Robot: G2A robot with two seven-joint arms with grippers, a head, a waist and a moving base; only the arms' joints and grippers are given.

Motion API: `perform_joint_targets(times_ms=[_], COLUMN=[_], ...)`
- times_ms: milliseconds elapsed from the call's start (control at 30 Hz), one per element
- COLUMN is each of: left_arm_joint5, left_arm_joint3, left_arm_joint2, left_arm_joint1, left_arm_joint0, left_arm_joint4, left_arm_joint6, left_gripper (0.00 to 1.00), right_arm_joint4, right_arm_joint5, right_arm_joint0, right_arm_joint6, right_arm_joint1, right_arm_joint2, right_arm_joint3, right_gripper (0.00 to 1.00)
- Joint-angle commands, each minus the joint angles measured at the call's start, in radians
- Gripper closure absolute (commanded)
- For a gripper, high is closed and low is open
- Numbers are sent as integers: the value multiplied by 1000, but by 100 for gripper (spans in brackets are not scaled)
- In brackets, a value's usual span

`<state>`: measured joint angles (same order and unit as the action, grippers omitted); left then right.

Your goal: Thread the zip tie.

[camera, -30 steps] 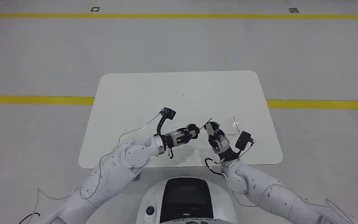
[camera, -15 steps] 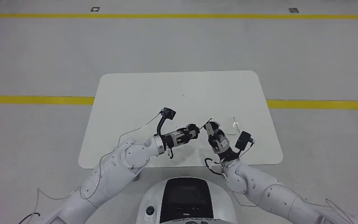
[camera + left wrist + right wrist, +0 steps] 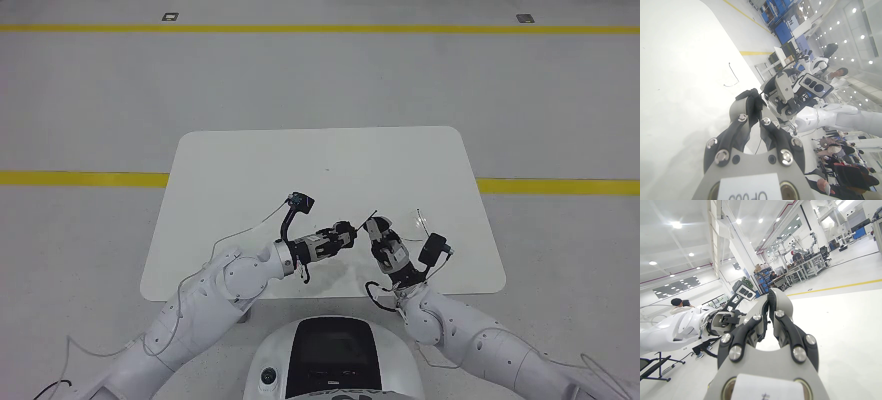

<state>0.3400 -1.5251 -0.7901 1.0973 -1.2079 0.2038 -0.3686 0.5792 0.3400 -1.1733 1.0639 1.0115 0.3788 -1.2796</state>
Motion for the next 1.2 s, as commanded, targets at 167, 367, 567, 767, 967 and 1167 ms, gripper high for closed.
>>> perform_joint_targets(times_ms=[167,367,567,767,967,1167], left_arm_joint5=[0,0,0,0,0,0], left_arm_joint3=[0,0,0,0,0,0], left_arm_joint2=[0,0,0,0,0,0], left_arm_joint1=[0,0,0,0,0,0], left_arm_joint0=[0,0,0,0,0,0], left_arm_joint4=[0,0,0,0,0,0], left_arm_joint6=[0,0,0,0,0,0], left_gripper=[100,100,100,100,100,100], right_arm_joint4=[3,6,13,18,22,33], right_arm_joint5=[0,0,0,0,0,0], right_arm_joint0=[1,0,-1,-4,-7,-14], right_arm_joint6=[3,-2,-7,-15,-5,13], right_arm_joint1=[1,2,3,5,5,0], right_arm_joint2=[0,0,3,8,13,20], right_arm_joint3=[4,7,16,23,14,5], right_gripper=[100,100,100,100,100,100])
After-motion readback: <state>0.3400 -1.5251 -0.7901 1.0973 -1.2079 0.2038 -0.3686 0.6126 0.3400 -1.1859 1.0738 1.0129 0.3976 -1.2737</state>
